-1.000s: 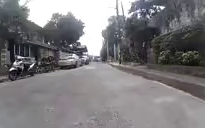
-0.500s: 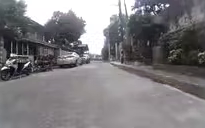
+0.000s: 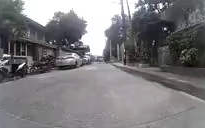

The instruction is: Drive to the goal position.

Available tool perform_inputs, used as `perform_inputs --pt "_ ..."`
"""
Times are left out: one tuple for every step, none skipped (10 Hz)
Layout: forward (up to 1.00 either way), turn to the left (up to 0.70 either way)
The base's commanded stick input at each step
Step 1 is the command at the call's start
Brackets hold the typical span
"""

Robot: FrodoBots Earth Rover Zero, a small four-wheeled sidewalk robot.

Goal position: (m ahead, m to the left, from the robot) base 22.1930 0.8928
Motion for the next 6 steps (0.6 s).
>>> perform_inputs --pt "1.0 0.03" --pt "1.0 0.03" --pt "1.0 0.03" --pt "1.0 0.03" --pt "1.0 0.03" --pt "1.0 0.03"
